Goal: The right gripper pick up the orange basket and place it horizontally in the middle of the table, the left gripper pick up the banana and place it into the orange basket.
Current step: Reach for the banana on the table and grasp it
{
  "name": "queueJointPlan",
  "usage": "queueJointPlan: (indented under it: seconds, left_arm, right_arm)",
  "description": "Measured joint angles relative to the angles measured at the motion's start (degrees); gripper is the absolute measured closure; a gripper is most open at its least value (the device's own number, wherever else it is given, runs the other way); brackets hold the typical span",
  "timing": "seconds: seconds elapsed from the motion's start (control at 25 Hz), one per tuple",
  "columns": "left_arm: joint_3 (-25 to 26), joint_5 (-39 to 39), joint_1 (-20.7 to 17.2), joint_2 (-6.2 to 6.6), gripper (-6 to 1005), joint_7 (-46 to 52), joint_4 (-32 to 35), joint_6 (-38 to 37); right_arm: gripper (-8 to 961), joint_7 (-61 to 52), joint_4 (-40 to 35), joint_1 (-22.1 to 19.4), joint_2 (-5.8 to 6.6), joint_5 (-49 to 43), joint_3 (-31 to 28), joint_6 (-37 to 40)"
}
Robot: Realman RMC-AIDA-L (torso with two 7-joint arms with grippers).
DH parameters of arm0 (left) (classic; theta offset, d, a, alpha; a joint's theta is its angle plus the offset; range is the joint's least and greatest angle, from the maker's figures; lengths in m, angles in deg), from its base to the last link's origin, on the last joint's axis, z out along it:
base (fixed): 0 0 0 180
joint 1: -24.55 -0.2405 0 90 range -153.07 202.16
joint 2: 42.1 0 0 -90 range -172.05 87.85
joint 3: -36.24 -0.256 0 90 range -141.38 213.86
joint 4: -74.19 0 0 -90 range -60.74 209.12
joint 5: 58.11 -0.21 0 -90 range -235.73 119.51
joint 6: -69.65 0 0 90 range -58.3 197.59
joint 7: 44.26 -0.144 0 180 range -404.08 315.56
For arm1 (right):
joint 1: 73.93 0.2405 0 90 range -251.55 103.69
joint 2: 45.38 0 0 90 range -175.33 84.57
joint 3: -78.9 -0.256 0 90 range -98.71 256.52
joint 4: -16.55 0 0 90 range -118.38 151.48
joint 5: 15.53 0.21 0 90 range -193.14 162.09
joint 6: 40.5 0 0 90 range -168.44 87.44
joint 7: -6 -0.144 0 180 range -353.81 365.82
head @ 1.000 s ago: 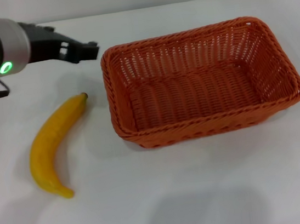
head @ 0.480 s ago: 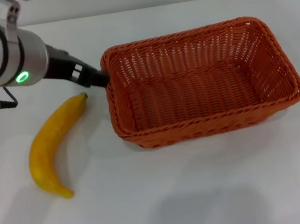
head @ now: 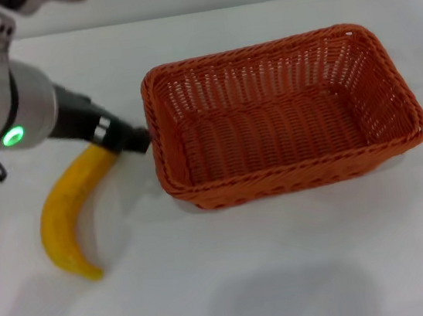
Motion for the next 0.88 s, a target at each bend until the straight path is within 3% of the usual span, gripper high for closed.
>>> queueJointPlan:
  seconds: [0.44, 0.76, 0.88]
  left_arm:
    - [0.1, 0.0, -11.7, -0.67, 218, 0.2, 0.0, 2.5]
    - [2.7, 0.6, -12.0, -0.49, 267, 0.3, 0.1, 0.6]
    - [3.4, 0.6, -12.0, -0.48, 236, 0.2, 0.2, -1.2]
  right_arm:
    - [107, 0.3, -0.1, 0.2, 0.12, -0.7, 0.2, 1.6]
    - [107, -0.1, -0.4, 0.2, 0.19, -1.4, 0.6, 2.1]
    - [107, -0.1, -0.4, 0.2, 0.19, -1.7, 0.6, 2.1]
